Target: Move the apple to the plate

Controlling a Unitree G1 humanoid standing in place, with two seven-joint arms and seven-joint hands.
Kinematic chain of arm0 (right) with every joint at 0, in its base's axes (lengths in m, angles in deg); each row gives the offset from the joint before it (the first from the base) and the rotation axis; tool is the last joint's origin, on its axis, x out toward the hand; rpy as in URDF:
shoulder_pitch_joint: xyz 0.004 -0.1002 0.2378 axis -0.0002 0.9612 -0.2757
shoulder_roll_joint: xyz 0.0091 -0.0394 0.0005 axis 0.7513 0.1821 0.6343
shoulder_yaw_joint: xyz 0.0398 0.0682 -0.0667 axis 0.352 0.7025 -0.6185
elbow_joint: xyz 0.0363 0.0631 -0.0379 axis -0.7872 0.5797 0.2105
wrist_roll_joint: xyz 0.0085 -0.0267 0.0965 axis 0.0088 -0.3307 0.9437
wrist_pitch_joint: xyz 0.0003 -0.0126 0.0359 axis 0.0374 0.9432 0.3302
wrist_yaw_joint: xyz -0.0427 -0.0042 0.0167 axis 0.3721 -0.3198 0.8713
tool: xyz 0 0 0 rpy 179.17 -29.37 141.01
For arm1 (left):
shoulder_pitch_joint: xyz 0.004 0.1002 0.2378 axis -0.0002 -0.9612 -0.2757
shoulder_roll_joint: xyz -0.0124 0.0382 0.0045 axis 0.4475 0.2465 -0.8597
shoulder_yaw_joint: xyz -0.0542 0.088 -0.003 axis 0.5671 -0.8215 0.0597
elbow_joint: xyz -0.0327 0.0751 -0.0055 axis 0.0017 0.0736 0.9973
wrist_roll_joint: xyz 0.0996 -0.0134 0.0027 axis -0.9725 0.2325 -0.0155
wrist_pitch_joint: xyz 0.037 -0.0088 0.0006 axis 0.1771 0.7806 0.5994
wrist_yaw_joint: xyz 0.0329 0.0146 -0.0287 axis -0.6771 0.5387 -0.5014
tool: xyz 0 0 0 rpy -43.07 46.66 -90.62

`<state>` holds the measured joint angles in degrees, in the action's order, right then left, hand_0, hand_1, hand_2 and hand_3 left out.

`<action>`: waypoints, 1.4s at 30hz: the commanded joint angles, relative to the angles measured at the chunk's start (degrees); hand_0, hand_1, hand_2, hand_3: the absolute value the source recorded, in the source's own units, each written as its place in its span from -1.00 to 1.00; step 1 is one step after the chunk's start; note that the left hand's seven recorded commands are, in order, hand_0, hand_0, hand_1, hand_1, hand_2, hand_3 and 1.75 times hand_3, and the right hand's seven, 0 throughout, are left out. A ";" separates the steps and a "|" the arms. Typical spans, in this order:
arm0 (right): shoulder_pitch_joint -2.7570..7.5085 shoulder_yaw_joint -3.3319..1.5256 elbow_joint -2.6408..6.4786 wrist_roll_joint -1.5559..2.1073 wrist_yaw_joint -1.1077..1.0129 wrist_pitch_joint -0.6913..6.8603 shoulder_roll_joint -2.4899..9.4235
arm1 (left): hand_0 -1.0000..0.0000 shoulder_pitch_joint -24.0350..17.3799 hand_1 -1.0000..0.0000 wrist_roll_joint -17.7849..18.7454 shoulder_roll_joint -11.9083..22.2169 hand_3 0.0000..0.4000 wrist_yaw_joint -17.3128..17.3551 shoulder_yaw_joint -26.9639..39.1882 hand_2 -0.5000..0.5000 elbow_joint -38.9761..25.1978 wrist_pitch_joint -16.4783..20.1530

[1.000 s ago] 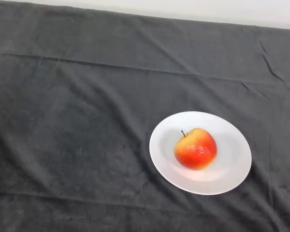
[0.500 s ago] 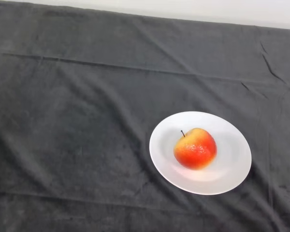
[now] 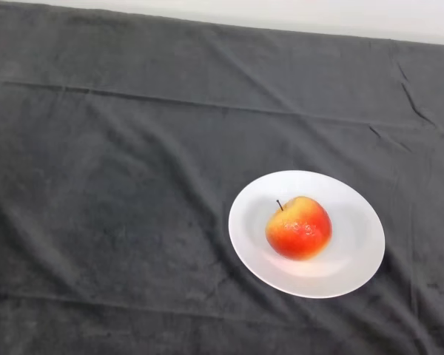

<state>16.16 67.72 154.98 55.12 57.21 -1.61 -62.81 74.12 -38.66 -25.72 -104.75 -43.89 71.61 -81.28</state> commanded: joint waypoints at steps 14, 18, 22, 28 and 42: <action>6.98 -0.07 2.83 0.43 0.02 1.46 7.38 | 1.00 1.80 1.00 -2.83 -2.81 -1.00 1.68 4.63 0.00 -0.87 0.85; 6.98 -0.09 2.82 0.45 0.02 1.46 7.39 | 1.00 1.85 1.00 -3.11 -3.03 -1.00 2.24 5.24 0.00 -0.74 0.80; 6.98 -0.11 2.82 0.47 0.01 1.46 7.39 | 1.00 2.11 1.00 -3.48 -3.28 -1.00 2.63 5.69 0.00 -0.41 0.77; 6.98 -0.14 2.81 0.51 0.00 1.47 7.39 | 1.00 2.37 1.00 -4.10 -3.73 -1.00 3.00 6.29 0.00 -0.44 1.04; 6.98 -0.19 2.81 0.58 -0.01 1.47 7.40 | 1.00 3.07 1.00 -5.52 -4.72 -1.00 3.68 7.48 0.00 -0.28 1.40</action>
<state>16.14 67.62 154.97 55.15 57.21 -1.61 -62.78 74.46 -43.28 -29.13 -101.42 -37.74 71.61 -80.56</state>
